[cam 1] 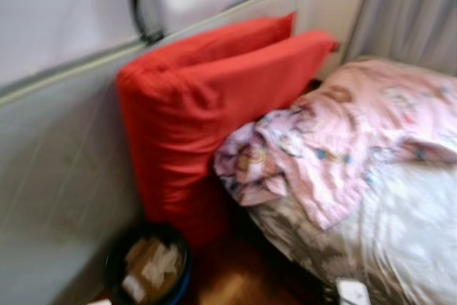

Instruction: Clean up the room

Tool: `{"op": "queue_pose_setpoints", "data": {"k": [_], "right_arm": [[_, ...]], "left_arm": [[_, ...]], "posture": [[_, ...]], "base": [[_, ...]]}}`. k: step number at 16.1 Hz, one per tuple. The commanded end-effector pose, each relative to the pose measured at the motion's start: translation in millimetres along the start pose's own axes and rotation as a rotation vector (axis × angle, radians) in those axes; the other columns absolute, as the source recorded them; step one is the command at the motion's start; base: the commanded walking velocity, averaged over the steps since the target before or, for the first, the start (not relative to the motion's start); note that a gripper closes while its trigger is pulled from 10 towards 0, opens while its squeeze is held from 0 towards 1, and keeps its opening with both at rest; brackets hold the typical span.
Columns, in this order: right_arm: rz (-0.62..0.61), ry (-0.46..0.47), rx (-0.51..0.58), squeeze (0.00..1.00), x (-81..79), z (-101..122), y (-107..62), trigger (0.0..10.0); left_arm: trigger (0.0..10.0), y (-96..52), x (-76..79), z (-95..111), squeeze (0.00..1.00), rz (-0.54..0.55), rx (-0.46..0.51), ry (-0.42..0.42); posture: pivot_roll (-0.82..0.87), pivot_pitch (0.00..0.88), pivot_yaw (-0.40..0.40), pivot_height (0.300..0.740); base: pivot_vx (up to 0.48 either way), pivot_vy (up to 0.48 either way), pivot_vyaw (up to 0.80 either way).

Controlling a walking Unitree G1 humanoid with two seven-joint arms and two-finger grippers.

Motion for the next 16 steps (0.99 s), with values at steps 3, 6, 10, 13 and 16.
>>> {"op": "queue_pose_setpoints", "data": {"k": [3, 6, 10, 13, 16], "right_arm": [[-0.003, -0.003, -0.002, 0.00, 1.6, -1.3, -0.5, 10.0], [-0.001, 0.006, -0.002, 0.00, 1.1, -0.7, -0.3, 10.0], [-0.008, 0.039, 0.008, 0.00, 1.3, 0.2, -0.3, 10.0], [-0.009, 0.054, 0.018, 0.00, 1.0, 1.2, -0.3, 10.0], [-0.009, 0.058, 0.019, 0.00, 0.9, 1.3, -0.3, 10.0]], "left_arm": [[10.0, 0.8, 4.1, 0.2, 0.00, -0.001, -0.001, 0.006], [10.0, 1.3, 5.6, 1.6, 0.00, -0.002, 0.002, 0.008], [10.0, 0.6, -2.8, 6.0, 0.00, 0.006, 0.020, 0.007], [10.0, 0.9, -3.5, 7.7, 0.00, 0.007, 0.025, 0.010], [10.0, 1.2, -1.6, 8.3, 0.00, 0.003, 0.027, 0.012]], "posture": [[0.03, 0.000, 0.032, 0.716], [0.03, 0.000, 0.033, 0.716], [0.03, 0.000, 0.034, 0.716], [0.02, 0.000, 0.039, 0.716], [0.02, 0.000, 0.040, 0.716]], "base": [[0.289, 0.000, 0.00], [0.286, 0.000, 0.34], [0.289, 0.000, 0.00], [0.287, 0.000, 0.00], [0.287, 0.000, 0.00]]}}
Point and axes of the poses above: a point about 5 cm out from each wrist's last joint towards the gripper, its own y axis pointing out of the wrist towards the gripper, its own z axis along the axis of the wrist's last joint, x = y × z, the point moved 4 cm from there along y, pointing out of the wrist towards the gripper, and after that the axes turned 5 degrees about y, right-handed, at the moved point
